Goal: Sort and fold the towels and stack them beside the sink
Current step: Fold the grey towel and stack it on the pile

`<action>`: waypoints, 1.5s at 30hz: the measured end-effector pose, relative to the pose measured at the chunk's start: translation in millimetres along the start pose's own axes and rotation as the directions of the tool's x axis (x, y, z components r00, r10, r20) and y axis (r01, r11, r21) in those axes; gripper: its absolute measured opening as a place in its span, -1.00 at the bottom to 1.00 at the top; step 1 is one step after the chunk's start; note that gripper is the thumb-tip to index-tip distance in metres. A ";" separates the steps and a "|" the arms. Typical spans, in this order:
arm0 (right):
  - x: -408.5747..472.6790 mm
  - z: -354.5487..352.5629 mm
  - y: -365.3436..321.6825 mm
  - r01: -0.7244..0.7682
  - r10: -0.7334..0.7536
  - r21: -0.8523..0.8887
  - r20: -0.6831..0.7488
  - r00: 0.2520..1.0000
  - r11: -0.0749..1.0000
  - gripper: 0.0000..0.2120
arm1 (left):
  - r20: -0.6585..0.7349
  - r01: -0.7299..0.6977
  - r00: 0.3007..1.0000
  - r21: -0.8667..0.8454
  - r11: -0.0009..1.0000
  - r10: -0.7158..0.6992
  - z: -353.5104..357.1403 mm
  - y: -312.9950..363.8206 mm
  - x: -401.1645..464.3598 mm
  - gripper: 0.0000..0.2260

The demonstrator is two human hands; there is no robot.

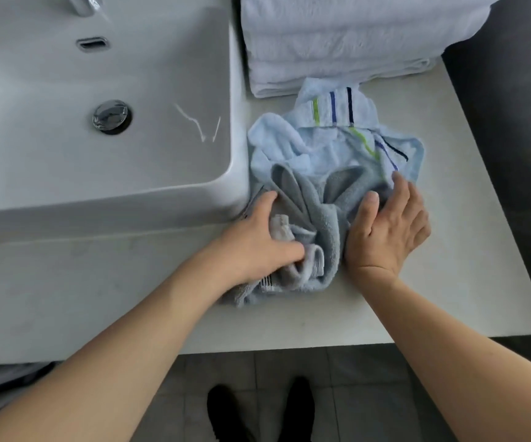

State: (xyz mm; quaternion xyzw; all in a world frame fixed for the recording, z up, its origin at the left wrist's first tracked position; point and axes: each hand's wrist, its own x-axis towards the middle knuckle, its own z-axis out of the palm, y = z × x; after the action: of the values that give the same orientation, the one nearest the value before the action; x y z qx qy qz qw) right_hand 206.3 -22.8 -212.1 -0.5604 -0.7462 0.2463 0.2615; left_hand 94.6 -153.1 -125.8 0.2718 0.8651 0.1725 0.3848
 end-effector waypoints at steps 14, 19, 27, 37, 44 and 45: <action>1.0 7.1 4.9 0.326 -0.318 -0.072 0.103 0.942 0.943 -0.83 | -0.250 -0.448 0.671 0.613 0.651 0.698 30.1 -65.6 -12.8 -0.59; -1.9 8.1 3.9 0.412 -0.405 -0.039 0.123 0.906 0.910 -0.76 | -0.313 -0.516 0.613 0.537 0.668 0.725 47.9 -86.8 5.5 -0.55; -8.1 6.2 -0.6 0.652 -0.643 0.003 0.167 0.747 0.758 -0.75 | -0.476 -0.406 0.537 0.578 0.708 0.696 58.2 -87.3 10.1 -0.60; -63.1 1.2 -7.1 0.556 -0.581 0.173 0.184 0.793 0.813 -0.58 | -0.442 -0.562 0.613 0.339 0.755 0.655 40.6 -88.6 5.1 -0.67; -159.1 33.4 -56.9 0.599 -0.616 0.161 0.314 0.723 0.784 -0.27 | -0.406 -0.597 0.559 0.409 0.690 0.723 -11.8 -190.5 -21.5 -0.69; -170.5 43.8 -70.7 0.614 -0.626 0.156 0.332 0.705 0.774 -0.26 | -0.421 -0.584 0.558 0.413 0.699 0.715 -22.2 -208.7 -26.1 -0.69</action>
State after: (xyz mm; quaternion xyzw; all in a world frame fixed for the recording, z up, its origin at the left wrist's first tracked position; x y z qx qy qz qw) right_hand 167.2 -208.4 -217.4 -0.2167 -0.9216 0.2562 0.1950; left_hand 21.8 -336.2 -202.5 0.5527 0.7871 0.2737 -0.0077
